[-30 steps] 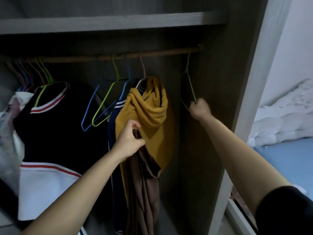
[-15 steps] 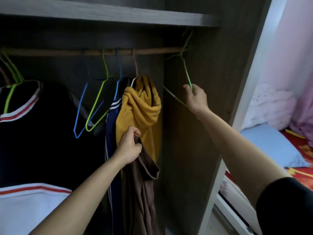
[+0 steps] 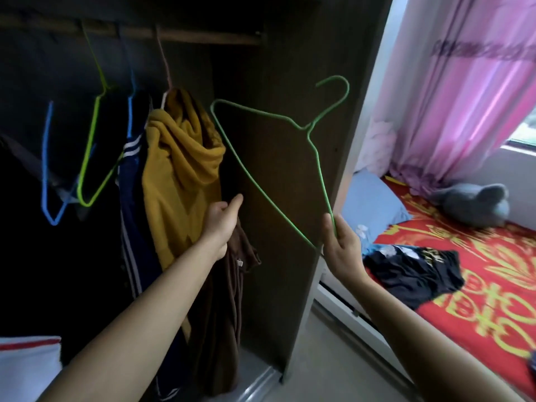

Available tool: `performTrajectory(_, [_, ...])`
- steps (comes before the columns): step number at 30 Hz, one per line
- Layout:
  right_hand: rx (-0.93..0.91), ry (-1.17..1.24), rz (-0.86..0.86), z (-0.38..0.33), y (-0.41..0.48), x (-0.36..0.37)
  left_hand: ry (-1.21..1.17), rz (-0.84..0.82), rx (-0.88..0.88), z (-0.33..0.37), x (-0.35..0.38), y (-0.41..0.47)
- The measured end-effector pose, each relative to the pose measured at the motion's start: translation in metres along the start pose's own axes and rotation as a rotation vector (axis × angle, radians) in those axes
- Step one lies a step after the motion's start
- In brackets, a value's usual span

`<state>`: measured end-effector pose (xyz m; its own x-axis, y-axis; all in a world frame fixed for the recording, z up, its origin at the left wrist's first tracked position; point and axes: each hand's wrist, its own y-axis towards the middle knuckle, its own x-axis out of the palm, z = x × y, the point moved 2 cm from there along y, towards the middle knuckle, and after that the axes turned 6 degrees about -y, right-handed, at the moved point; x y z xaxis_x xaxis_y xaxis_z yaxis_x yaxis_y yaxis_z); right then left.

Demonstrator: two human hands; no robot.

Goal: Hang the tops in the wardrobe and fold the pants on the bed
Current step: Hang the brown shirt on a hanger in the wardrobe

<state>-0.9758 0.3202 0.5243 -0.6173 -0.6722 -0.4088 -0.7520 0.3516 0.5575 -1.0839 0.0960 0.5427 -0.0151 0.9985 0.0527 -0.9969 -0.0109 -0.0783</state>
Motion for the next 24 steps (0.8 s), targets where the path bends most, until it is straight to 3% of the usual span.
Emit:
performTrajectory(4, [0.023, 0.002, -0.112, 0.022, -0.037, -0.039, -0.14, -0.162, -0.061, 0.002, 0.035, -0.01])
performTrajectory(8, [0.11, -0.149, -0.254, 0.032, -0.046, -0.067, 0.005, -0.149, 0.079, 0.0, 0.058, -0.028])
performTrajectory(11, [0.276, 0.229, -0.35, 0.016, -0.039, -0.074, 0.142, -0.233, 0.171, 0.001, 0.068, -0.05])
performTrajectory(13, [0.375, 0.557, -0.315, 0.001, -0.031, -0.077, 0.256, -0.316, 0.206, 0.001, 0.076, -0.065])
performTrajectory(15, [0.436, 0.73, -0.295, -0.008, -0.025, -0.082, 0.317, -0.363, 0.218, 0.001, 0.084, -0.077])
performTrajectory(18, [0.452, 0.708, -0.29, -0.007, -0.029, -0.096, 0.2, -0.342, 0.118, 0.006, 0.094, -0.091])
performTrajectory(21, [0.434, 0.62, -0.108, 0.008, -0.049, -0.112, 0.1, -0.234, 0.085, 0.012, 0.102, -0.106])
performTrajectory(24, [0.265, 0.4, -0.043, 0.034, -0.073, -0.123, 0.042, -0.244, 0.134, 0.019, 0.119, -0.134])
